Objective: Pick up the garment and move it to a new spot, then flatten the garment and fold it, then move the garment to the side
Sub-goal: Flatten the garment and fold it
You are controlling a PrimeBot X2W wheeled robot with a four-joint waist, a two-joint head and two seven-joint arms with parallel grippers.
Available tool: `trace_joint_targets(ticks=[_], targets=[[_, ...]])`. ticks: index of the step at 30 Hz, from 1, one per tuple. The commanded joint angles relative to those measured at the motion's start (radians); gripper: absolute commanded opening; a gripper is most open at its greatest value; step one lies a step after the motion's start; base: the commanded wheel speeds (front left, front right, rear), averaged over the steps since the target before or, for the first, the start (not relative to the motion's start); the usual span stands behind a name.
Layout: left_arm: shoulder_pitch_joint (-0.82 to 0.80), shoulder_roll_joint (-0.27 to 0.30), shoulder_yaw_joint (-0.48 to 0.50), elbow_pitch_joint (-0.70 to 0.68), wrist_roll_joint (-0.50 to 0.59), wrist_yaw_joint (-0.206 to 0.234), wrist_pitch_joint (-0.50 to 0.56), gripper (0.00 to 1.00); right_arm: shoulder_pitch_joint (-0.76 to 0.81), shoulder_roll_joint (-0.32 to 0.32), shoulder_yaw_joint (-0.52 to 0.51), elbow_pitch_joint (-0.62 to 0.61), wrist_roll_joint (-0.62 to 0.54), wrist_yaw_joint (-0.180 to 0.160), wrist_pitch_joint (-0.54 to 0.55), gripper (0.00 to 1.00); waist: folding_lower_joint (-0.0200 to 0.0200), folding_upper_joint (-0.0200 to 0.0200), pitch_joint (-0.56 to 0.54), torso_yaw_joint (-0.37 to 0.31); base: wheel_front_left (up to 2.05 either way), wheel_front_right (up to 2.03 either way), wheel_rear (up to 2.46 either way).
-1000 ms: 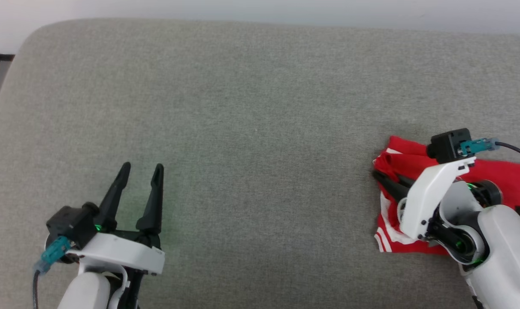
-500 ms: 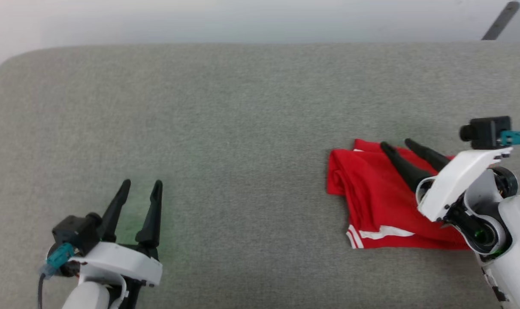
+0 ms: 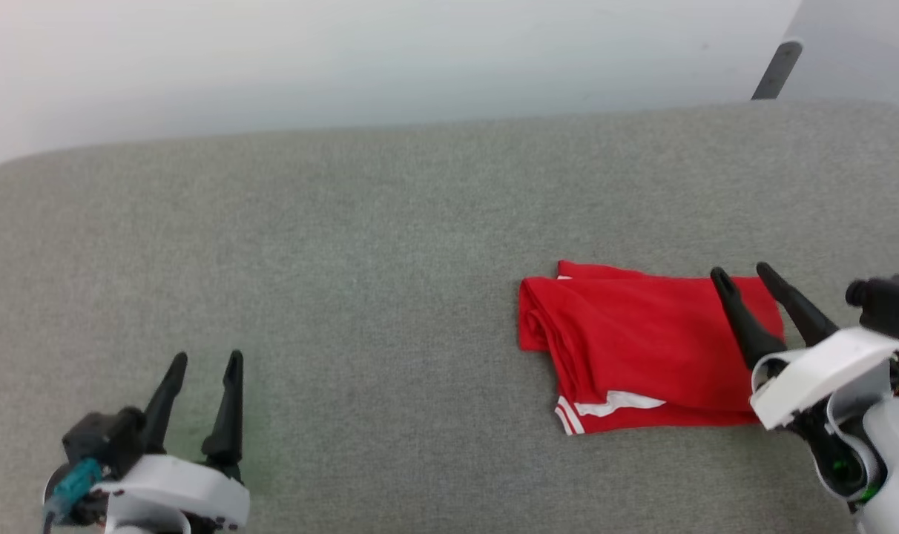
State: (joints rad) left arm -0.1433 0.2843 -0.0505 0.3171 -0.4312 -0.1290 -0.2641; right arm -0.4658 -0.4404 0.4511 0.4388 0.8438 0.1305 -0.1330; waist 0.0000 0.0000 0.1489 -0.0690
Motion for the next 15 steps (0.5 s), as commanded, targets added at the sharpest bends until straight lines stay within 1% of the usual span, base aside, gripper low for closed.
trace_joint_targets(ticks=[1,5,10,12,15], targets=[[0.023,-0.008,0.013,-0.008,0.015,-0.002,0.000,1.00,0.020,-0.004,0.007,0.006,-0.001,0.000,-0.024,1.00,0.0000,0.0000,-0.032,-0.015,0.00,0.00,0.00],[0.073,-0.031,0.048,-0.046,0.052,-0.002,0.000,1.00,0.055,-0.012,0.018,0.008,-0.020,0.000,-0.086,1.00,0.0000,0.0000,-0.063,-0.015,0.00,0.00,0.00],[0.137,-0.053,0.077,-0.102,0.094,-0.002,0.000,1.00,0.111,-0.016,-0.015,-0.004,-0.054,0.000,-0.118,1.00,0.0000,0.0000,-0.095,-0.004,0.00,0.00,0.00],[0.162,-0.052,0.078,-0.113,0.110,-0.002,0.000,1.00,0.131,-0.027,-0.029,-0.017,-0.090,0.000,-0.125,1.00,0.0000,0.0000,-0.100,0.003,0.00,0.00,0.00],[0.189,-0.056,0.089,-0.134,0.118,-0.002,0.000,1.00,0.178,-0.020,-0.074,-0.045,-0.112,0.000,-0.129,1.00,0.0000,0.0000,-0.105,0.012,0.00,0.00,0.00]])
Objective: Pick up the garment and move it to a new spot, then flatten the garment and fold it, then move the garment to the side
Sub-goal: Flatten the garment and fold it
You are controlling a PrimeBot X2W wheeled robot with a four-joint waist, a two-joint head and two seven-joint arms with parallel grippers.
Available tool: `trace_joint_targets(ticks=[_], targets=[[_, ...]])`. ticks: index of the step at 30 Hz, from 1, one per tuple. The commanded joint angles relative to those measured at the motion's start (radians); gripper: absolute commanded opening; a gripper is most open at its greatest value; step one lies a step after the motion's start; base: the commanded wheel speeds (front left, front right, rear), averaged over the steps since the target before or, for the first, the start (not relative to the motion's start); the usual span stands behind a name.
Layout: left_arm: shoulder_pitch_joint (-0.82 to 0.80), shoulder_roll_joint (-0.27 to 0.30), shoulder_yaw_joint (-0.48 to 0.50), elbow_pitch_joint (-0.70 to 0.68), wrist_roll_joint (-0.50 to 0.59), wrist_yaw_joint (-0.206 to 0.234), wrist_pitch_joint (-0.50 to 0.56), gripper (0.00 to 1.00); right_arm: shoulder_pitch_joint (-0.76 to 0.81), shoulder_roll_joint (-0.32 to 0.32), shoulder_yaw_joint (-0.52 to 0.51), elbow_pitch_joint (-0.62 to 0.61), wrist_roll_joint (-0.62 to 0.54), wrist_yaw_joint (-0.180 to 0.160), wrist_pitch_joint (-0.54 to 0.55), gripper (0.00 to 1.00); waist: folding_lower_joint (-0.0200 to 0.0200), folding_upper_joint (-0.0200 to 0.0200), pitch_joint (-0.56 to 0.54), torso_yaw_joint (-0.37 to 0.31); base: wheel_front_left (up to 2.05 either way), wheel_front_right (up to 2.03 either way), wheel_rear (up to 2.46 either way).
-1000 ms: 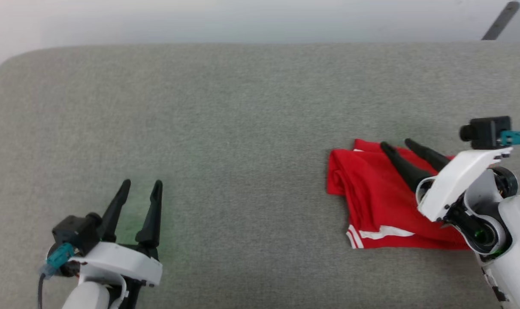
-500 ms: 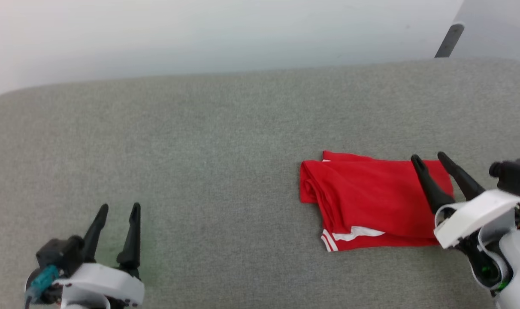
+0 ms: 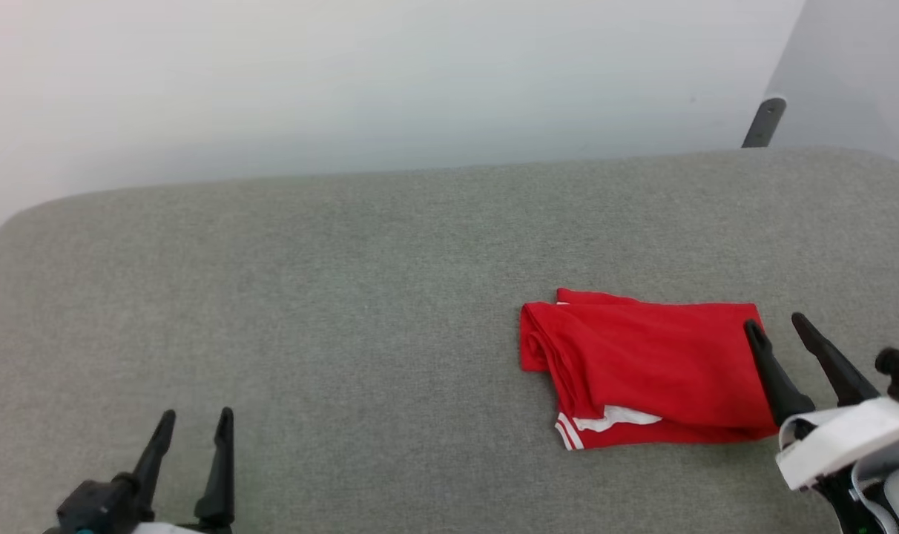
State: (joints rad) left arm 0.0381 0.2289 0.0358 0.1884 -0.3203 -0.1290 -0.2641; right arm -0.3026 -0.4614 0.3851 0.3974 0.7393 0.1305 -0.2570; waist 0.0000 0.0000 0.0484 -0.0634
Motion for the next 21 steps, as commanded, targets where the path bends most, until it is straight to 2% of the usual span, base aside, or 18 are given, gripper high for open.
trace_joint_targets(ticks=[1,12,21], targets=[[0.019,-0.001,0.007,-0.014,0.010,-0.002,0.000,1.00,0.032,0.002,-0.022,-0.016,-0.015,0.000,-0.006,1.00,0.0000,0.0000,-0.006,0.009,0.00,0.00,0.00],[0.135,-0.027,0.054,-0.124,0.031,-0.002,0.000,1.00,0.221,0.015,-0.188,-0.157,-0.070,0.000,0.006,1.00,0.0000,0.0000,-0.020,0.018,0.00,0.00,0.00],[0.196,-0.049,0.080,-0.174,0.047,-0.002,0.000,1.00,0.340,0.067,-0.293,-0.287,-0.135,0.000,0.056,1.00,0.0000,0.0000,-0.031,0.016,0.00,0.00,0.00]])
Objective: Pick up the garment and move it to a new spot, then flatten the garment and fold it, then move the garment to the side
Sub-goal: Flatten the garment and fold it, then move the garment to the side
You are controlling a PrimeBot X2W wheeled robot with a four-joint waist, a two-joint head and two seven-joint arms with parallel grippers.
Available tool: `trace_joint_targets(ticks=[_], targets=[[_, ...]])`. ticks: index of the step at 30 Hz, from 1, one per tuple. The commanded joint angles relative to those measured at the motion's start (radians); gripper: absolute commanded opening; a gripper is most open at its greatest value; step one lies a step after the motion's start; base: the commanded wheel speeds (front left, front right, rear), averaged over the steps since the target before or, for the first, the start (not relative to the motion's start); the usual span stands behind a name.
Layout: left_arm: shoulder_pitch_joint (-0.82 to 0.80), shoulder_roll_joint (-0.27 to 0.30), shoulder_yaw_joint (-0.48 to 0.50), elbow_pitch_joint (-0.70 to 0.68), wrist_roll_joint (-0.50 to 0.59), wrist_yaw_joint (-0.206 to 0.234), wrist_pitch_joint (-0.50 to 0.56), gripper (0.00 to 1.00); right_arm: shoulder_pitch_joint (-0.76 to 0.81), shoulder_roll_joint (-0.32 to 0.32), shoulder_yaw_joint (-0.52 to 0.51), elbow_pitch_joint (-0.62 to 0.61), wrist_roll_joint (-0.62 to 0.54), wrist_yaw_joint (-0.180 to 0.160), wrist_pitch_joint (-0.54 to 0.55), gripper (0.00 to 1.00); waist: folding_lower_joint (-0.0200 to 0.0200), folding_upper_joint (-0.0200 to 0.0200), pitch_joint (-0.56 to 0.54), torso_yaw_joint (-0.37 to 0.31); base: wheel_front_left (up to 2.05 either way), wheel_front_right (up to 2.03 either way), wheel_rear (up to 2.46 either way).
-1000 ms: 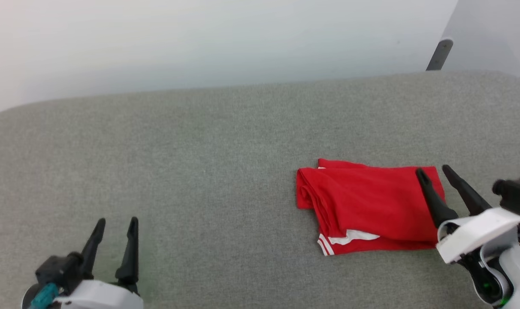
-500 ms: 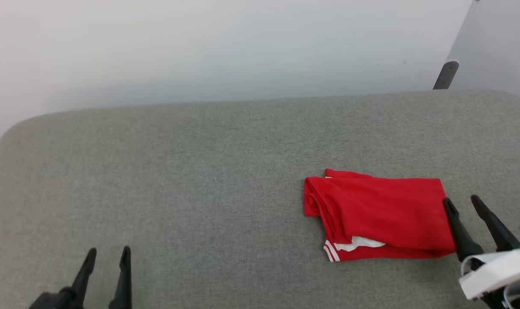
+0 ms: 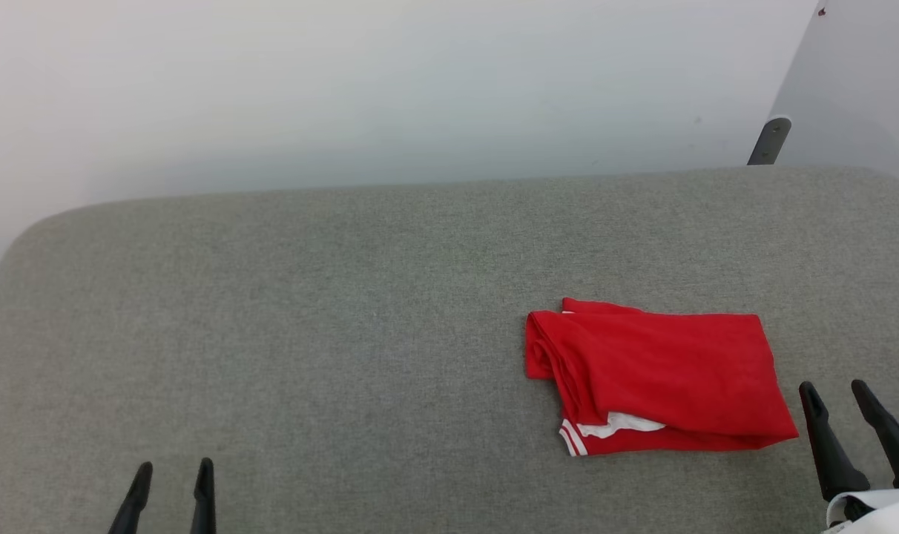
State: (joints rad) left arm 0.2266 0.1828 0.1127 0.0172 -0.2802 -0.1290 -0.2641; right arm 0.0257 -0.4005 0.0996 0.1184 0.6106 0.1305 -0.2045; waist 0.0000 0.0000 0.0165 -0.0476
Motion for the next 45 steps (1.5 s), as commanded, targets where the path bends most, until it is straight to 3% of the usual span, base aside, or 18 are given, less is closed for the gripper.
trace_joint_targets(ticks=[1,17,34,39,45], targets=[[0.009,-0.004,0.005,-0.007,0.008,-0.002,0.000,1.00,0.020,0.014,-0.017,-0.021,-0.013,0.000,0.010,1.00,0.0000,0.0000,0.001,0.001,0.00,0.00,0.00],[0.005,-0.006,0.000,-0.021,0.009,-0.002,0.000,1.00,0.062,0.073,-0.072,-0.100,-0.056,0.000,0.069,1.00,0.0000,0.0000,0.004,0.010,0.00,0.00,0.00],[-0.016,-0.010,-0.008,-0.022,0.015,-0.002,0.001,1.00,0.056,0.105,-0.076,-0.103,-0.047,0.000,0.069,1.00,0.0000,0.0000,0.004,0.009,0.00,0.00,0.00],[-0.047,-0.007,-0.038,-0.010,0.008,-0.002,0.001,1.00,-0.012,0.081,-0.063,-0.089,-0.027,0.000,0.155,1.00,0.0000,0.0000,0.022,0.019,0.00,0.00,0.00],[-0.097,-0.015,-0.065,0.013,-0.011,-0.002,0.001,1.00,-0.175,-0.011,-0.039,0.042,-0.008,0.000,0.469,1.00,0.0000,0.0000,0.060,0.028,0.00,0.00,0.00]])
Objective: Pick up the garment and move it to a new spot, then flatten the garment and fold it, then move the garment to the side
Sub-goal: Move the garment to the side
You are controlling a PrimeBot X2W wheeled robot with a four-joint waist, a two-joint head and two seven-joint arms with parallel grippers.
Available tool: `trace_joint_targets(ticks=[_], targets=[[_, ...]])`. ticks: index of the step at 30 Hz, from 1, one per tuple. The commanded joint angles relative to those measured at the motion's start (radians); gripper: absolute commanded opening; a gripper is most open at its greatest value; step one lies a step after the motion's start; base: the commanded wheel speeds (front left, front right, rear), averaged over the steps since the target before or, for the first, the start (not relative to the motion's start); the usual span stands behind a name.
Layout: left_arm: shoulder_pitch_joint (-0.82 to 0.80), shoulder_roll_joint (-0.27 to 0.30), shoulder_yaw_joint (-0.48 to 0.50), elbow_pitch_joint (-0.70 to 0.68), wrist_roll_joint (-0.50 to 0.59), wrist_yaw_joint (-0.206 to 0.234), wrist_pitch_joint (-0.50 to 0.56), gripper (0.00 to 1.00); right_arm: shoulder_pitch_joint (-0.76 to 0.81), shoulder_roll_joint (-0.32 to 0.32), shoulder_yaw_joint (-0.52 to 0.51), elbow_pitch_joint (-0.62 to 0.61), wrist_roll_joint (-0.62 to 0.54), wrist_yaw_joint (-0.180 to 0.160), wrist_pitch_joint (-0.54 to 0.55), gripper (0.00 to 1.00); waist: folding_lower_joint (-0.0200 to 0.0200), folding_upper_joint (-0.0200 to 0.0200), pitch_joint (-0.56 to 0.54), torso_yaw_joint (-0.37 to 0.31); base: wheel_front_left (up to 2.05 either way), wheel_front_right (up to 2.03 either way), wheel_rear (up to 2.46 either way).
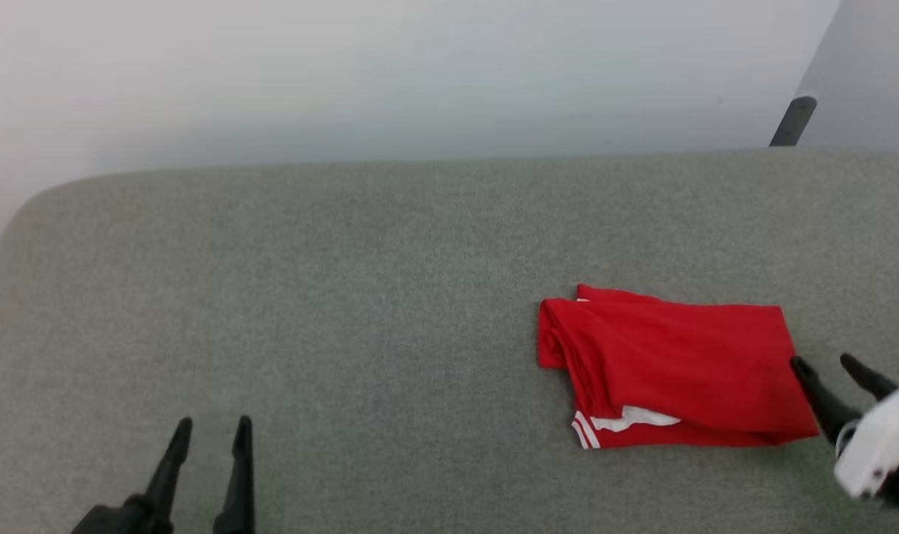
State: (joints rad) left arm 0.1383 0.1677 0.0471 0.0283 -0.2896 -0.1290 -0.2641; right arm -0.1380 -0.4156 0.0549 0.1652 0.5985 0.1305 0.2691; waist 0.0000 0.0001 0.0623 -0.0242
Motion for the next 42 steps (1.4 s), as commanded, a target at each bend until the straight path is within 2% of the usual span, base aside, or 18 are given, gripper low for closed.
trace_joint_targets(ticks=[1,3,6,9,16,22,23,24,30,37,42], targets=[[-0.017,0.001,-0.004,0.006,-0.004,-0.002,0.001,1.00,-0.047,-0.008,0.008,0.023,0.023,0.000,0.051,1.00,0.0000,-0.0001,0.021,0.006,0.00,0.00,0.00],[-0.032,0.003,-0.015,0.015,-0.012,-0.002,0.001,1.00,-0.101,-0.023,0.004,0.093,0.076,0.000,0.182,1.00,0.0000,-0.0001,0.036,0.011,0.00,0.00,0.00],[-0.058,0.005,-0.027,0.026,-0.020,-0.002,0.001,1.00,-0.194,-0.064,0.018,0.180,0.084,0.000,0.353,1.00,0.0000,-0.0001,0.058,0.021,0.00,0.00,0.00],[-0.081,0.011,-0.040,0.031,-0.029,-0.002,0.001,1.00,-0.267,-0.070,0.028,0.245,0.105,0.000,0.472,1.00,0.0000,-0.0001,0.081,0.034,0.00,0.00,0.00],[-0.131,0.018,-0.064,0.030,-0.047,-0.002,0.001,1.00,-0.375,-0.056,0.061,0.347,0.062,0.000,0.544,1.00,0.0000,-0.0001,0.146,0.065,0.00,0.00,0.00],[-0.165,0.020,-0.081,0.033,-0.053,-0.002,0.001,1.00,-0.359,-0.022,0.096,0.424,0.074,0.000,0.533,1.00,0.0000,-0.0001,0.167,0.083,0.00,0.00,0.00],[-0.169,0.019,-0.082,0.036,-0.053,-0.002,0.001,1.00,-0.353,-0.016,0.105,0.425,0.078,0.000,0.525,0.48,0.0000,-0.0001,0.167,0.083,0.00,0.00,0.00],[-0.173,0.024,-0.086,0.038,-0.046,-0.002,0.001,1.00,-0.347,-0.011,0.106,0.425,0.084,0.000,0.511,0.00,0.0000,-0.0001,0.167,0.082,0.00,0.00,0.00],[-0.181,0.044,-0.102,0.050,-0.013,-0.002,0.001,1.00,-0.343,-0.012,0.091,0.385,0.134,0.000,0.390,0.00,0.0000,-0.0001,0.163,0.037,0.00,0.00,0.00],[-0.236,0.099,-0.172,0.025,-0.014,-0.002,0.001,1.00,-0.349,-0.092,0.063,0.311,0.200,0.000,0.195,0.00,0.0000,-0.0001,0.185,-0.041,0.00,0.00,0.00],[-0.311,0.140,-0.216,0.016,-0.013,-0.002,0.001,1.00,-0.369,-0.145,0.016,0.321,0.223,0.000,0.099,0.00,0.0000,-0.0001,0.220,-0.076,0.00,0.00,0.00]])
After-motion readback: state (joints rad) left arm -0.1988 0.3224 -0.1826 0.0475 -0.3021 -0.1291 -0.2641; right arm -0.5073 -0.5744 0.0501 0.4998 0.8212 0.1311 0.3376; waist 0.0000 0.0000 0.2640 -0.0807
